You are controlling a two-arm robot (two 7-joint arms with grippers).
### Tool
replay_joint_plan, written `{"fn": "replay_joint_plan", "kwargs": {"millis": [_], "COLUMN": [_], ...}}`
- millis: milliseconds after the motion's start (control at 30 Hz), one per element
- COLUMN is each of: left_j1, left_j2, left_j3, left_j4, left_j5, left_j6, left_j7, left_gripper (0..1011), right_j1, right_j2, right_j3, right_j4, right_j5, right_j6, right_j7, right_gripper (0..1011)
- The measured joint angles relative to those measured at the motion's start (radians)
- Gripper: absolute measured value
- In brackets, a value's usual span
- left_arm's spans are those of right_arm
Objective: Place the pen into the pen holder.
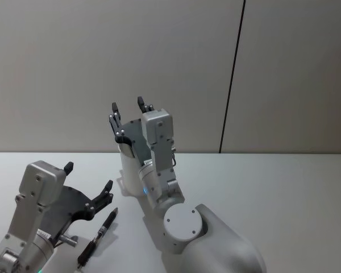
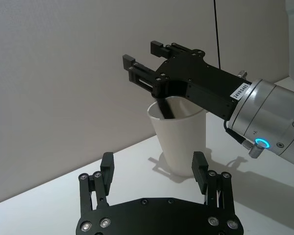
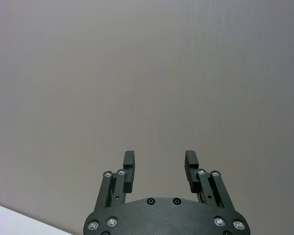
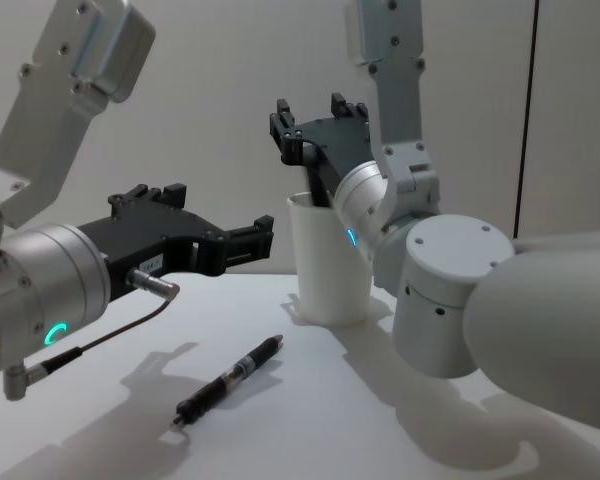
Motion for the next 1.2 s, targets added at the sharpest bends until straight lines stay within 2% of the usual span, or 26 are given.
{"fn": "replay_joint_plan", "kwargs": {"millis": [67,100,167,300,433,567,833,867,967,1067,1167,1200], "left_j1": [0.000,0.000,0.000,0.000,0.000,0.000,0.000,0.000,0.000,0.000,0.000,0.000], "left_j2": [0.000,0.000,0.000,0.000,0.000,0.000,0.000,0.000,0.000,0.000,0.000,0.000], "left_j3": [0.000,0.000,0.000,0.000,0.000,0.000,0.000,0.000,0.000,0.000,0.000,0.000], "left_j4": [0.000,0.000,0.000,0.000,0.000,0.000,0.000,0.000,0.000,0.000,0.000,0.000], "left_j5": [0.000,0.000,0.000,0.000,0.000,0.000,0.000,0.000,0.000,0.000,0.000,0.000], "left_j6": [0.000,0.000,0.000,0.000,0.000,0.000,0.000,0.000,0.000,0.000,0.000,0.000], "left_j7": [0.000,0.000,0.000,0.000,0.000,0.000,0.000,0.000,0.000,0.000,0.000,0.000], "left_gripper": [1003,1003,1003,1003,1003,1003,1003,1003,1003,1003,1003,1003], "right_j1": [0.000,0.000,0.000,0.000,-0.001,-0.013,-0.073,-0.091,-0.114,-0.156,-0.183,-0.204], "right_j2": [0.000,0.000,0.000,0.000,0.000,0.000,-0.002,-0.002,0.000,0.014,0.024,0.032], "right_j3": [0.000,0.000,0.000,-0.001,-0.001,-0.001,0.008,0.012,0.014,0.021,0.027,0.032], "right_j4": [0.000,0.000,0.000,0.000,-0.002,-0.030,-0.182,-0.227,-0.287,-0.406,-0.473,-0.524], "right_j5": [0.000,0.000,0.000,0.001,0.002,0.007,0.054,0.070,0.094,0.137,0.164,0.179], "right_j6": [0.000,0.000,0.000,0.000,0.001,0.013,0.090,0.114,0.147,0.207,0.251,0.278], "right_j7": [0.000,0.000,0.000,0.000,0.001,0.010,0.073,0.093,0.124,0.177,0.211,0.231], "right_gripper": [697,697,794,866,990,1001,1001,1001,1001,1001,1001,1001]}}
